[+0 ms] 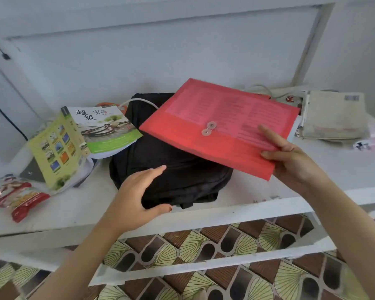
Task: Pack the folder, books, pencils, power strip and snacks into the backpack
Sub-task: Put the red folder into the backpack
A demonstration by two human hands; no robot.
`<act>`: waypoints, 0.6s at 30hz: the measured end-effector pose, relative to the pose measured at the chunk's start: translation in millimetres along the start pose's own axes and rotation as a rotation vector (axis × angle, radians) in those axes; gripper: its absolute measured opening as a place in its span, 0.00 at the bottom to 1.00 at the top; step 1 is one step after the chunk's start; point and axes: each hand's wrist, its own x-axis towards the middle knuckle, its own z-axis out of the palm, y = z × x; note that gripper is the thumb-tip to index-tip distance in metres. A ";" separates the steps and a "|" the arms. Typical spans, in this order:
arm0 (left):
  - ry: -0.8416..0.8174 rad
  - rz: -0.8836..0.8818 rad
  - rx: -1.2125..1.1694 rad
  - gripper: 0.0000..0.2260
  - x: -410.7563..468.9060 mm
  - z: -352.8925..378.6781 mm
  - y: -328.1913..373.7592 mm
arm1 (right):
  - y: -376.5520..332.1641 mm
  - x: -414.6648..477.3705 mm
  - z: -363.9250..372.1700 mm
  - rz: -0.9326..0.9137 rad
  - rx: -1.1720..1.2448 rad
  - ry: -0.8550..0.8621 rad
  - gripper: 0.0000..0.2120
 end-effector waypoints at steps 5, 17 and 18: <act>-0.015 -0.136 -0.205 0.18 15.1 -0.3 15.6 | 1.8 -19.9 -0.1 -0.120 0.095 0.084 0.28; 0.065 -0.219 -0.398 0.05 63.6 -23.6 20.3 | 25.7 -37.4 -0.4 -0.203 0.219 0.338 0.28; 0.133 -0.177 -0.335 0.05 68.6 -27.6 18.2 | 28.4 -36.5 1.1 -0.208 0.239 0.374 0.29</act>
